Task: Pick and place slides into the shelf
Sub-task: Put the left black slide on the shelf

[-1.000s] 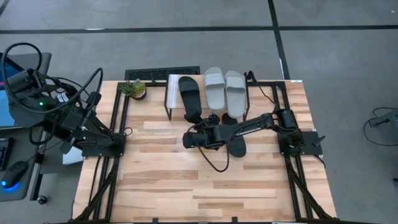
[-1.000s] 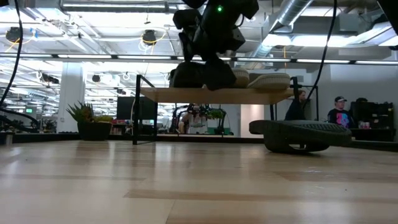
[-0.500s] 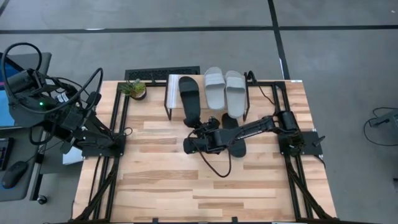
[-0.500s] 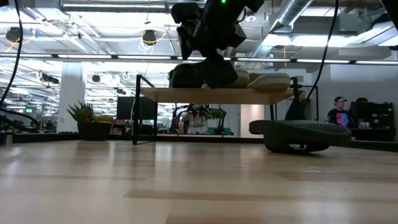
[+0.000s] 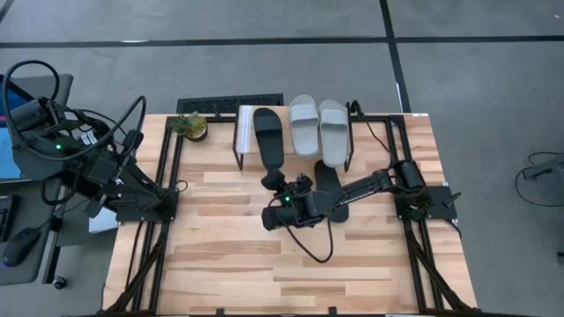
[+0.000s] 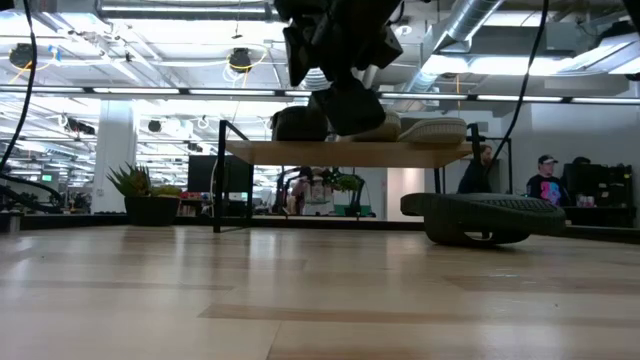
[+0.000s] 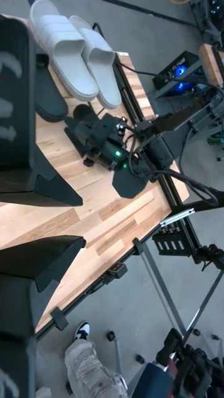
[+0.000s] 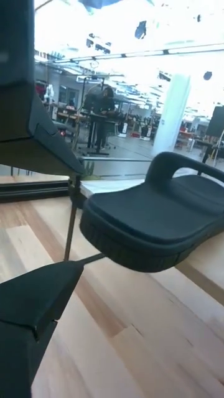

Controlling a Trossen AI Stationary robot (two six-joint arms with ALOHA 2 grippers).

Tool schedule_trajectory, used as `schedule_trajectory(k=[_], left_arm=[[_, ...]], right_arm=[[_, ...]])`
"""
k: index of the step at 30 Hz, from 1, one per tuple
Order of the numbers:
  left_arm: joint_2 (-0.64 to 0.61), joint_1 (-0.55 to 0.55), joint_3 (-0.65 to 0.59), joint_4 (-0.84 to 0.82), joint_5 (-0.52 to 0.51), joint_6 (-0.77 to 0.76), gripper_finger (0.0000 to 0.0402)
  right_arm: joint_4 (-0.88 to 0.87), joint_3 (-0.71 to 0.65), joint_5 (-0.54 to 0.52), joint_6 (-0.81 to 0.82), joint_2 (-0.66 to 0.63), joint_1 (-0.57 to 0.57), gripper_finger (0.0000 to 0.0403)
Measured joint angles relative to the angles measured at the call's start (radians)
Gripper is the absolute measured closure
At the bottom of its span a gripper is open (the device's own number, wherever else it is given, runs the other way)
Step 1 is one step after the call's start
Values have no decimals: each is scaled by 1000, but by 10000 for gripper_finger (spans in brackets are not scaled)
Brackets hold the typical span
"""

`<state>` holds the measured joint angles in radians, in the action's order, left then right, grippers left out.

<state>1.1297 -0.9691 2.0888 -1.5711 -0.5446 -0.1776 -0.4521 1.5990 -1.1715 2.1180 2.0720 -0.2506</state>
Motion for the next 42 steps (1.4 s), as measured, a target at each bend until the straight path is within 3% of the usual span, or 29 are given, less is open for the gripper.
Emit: schedule_trajectory(k=[6,9,12,15,19,21,23,28,32,37,39,42], left_arm=[[0,0,0,0,22,0,326],[0,0,0,0,69,0,326],[0,0,0,0,120,0,326],[0,0,0,0,145,0,326],[0,0,0,0,133,20,326],[0,0,0,0,104,24,326],[3,0,0,0,62,25,326],[28,0,0,2,-127,55,326],[65,21,0,1,-397,-13,326],[93,113,0,1,-729,-246,326],[98,158,0,1,-793,-362,326],[98,245,-13,2,-783,-453,326]], right_arm=[[4,1,-48,-20,-39,-50,174],[13,-1,-80,-147,-85,-78,179],[68,-1,-122,-447,-166,-105,201],[166,0,-112,-867,-269,-124,244],[290,0,66,-1445,-411,-124,324],[302,1,168,-1630,-478,-117,369],[281,1,247,-1769,-542,-109,393],[83,1,361,-1938,-706,-70,400],[-101,1,509,-2023,-820,12,402],[-240,1,772,-2167,-904,173,402],[-270,0,829,-2212,-917,245,402],[-297,0,894,-2278,-917,346,402]])
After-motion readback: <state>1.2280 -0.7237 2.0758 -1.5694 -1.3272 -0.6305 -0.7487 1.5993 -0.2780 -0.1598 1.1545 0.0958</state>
